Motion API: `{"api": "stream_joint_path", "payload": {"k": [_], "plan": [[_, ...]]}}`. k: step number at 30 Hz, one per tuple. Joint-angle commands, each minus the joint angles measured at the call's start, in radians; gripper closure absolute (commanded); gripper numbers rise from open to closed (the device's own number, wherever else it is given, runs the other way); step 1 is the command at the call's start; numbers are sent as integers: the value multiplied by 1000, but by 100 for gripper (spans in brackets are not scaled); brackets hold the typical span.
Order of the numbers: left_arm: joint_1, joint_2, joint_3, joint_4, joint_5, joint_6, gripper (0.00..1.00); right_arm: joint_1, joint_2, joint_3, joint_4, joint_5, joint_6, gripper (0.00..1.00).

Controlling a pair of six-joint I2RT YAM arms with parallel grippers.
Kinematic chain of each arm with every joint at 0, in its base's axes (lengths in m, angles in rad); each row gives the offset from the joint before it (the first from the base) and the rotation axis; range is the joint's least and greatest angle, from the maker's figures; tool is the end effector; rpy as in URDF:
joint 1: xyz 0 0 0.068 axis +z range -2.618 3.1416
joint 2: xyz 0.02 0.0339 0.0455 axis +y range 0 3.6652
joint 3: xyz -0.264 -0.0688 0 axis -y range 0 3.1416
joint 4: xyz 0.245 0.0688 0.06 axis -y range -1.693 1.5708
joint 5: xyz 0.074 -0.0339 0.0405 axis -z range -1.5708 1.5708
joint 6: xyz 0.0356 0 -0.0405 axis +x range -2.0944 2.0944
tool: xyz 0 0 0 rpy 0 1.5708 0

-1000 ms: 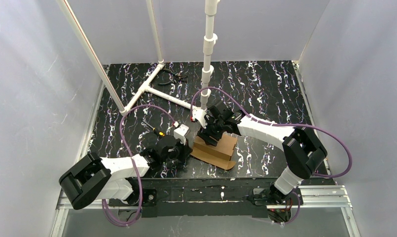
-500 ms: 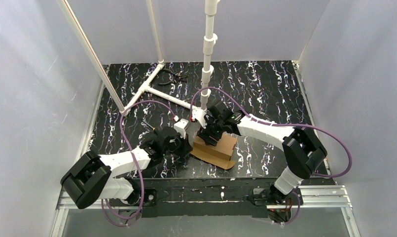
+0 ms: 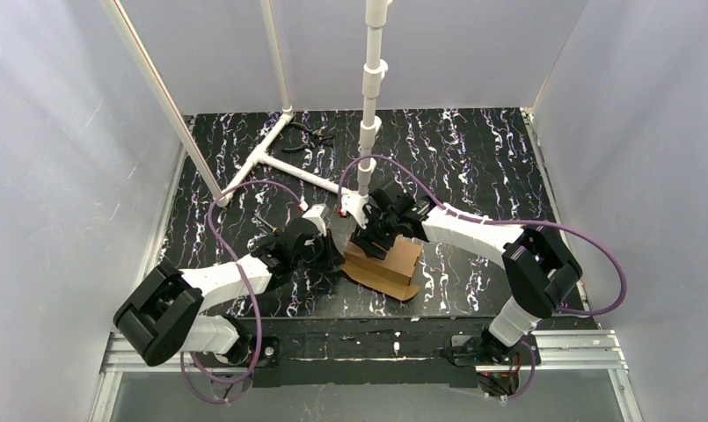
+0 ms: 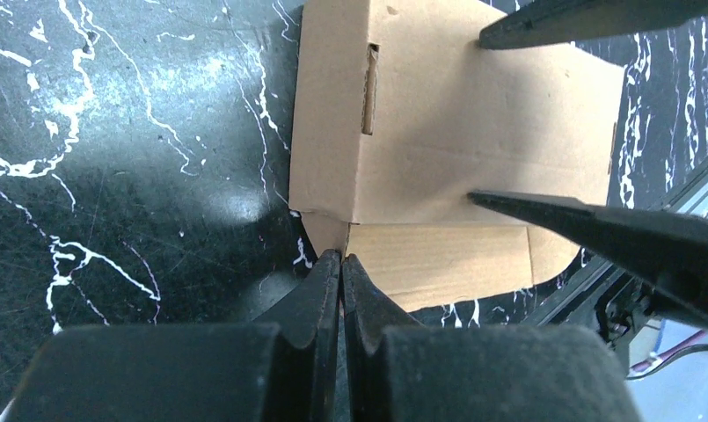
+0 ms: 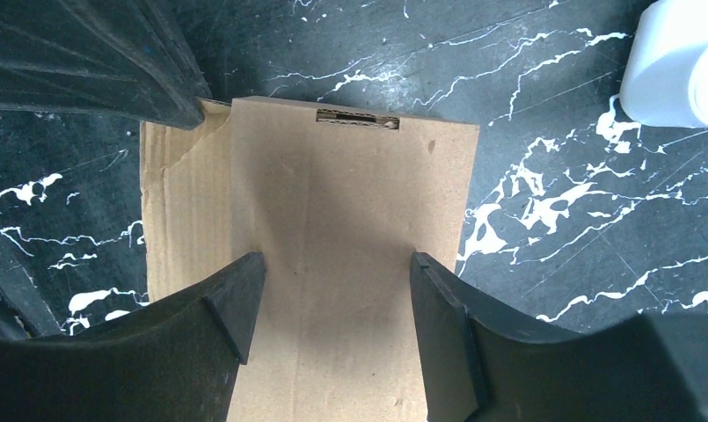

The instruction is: Fold the paper box

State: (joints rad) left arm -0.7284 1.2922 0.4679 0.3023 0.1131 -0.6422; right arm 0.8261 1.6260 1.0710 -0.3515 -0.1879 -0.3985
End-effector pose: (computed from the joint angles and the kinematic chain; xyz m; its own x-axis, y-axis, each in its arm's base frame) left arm 0.1858 -0.1712 0.1737 -0.7379 -0.1393 -0.6604 0.3653 0.7404 -0.5643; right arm 0.2266 0.2557 0.2132 -0.1812 -0.7591 -0.6253 -0.9448 0.3110 -0.1037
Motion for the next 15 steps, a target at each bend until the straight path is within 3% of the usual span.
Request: {"api": "stream_joint_path", "payload": {"k": [1,6,15], "plan": [[6,27,103,78,40,-75,100,11,66,-20,-65,42,-25,31],[6,23,104,72,9,-101,100,11,63,-21,-66,44,-25,31],[7,-6,69,43,-146,-274,100,11,66,-6,-82,30,-31,30]]}}
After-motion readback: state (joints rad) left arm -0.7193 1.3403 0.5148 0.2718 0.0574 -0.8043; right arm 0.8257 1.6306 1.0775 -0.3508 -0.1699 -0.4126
